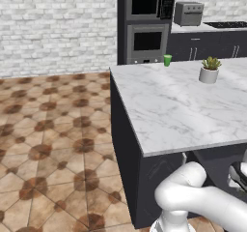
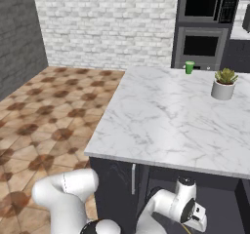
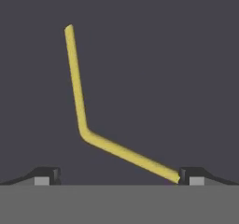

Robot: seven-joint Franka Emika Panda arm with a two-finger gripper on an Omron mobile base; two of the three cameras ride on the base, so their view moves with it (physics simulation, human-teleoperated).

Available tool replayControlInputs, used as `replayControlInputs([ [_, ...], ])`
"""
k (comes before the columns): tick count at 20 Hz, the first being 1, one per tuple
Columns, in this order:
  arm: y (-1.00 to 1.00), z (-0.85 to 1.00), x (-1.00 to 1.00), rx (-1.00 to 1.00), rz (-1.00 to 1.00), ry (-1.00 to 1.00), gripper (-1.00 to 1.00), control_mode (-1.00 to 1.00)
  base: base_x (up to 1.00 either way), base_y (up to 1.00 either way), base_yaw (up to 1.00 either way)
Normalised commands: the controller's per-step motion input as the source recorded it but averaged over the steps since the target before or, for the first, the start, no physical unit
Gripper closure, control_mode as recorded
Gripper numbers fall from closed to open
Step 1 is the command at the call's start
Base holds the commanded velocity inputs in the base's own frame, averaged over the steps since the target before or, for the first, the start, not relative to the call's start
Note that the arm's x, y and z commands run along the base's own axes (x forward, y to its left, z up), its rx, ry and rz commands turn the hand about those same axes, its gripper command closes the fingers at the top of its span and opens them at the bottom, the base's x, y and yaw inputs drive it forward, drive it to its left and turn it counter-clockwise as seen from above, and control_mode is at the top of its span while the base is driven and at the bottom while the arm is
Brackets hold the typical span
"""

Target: Pick up the straw from the right drawer and put it inside the smoothie cup.

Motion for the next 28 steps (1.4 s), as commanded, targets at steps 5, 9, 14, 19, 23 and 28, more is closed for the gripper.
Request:
replayControlInputs([
  [5, -0.30, -0.21, 0.00, 0.00, 0.02, 0.00, -1.00, -1.00, 0.00, 0.00, 0.00],
  [9, -0.24, -0.25, 0.00, 0.00, 0.03, 0.00, -1.00, -1.00, 0.00, 0.00, 0.00],
  [14, -0.26, -0.24, 0.00, 0.00, 0.04, 0.00, -1.00, -1.00, 0.00, 0.00, 0.00],
  [19, -0.20, -0.75, -0.55, 0.00, 0.07, 0.00, 1.00, -1.00, 0.00, 0.00, 0.00],
  [23, -0.24, -0.69, -0.51, 0.00, 0.07, 0.00, 1.00, -1.00, 0.00, 0.00, 0.00],
  [28, -0.25, -0.61, -0.48, 0.00, 0.06, -0.03, 1.00, -1.00, 0.00, 0.00, 0.00],
])
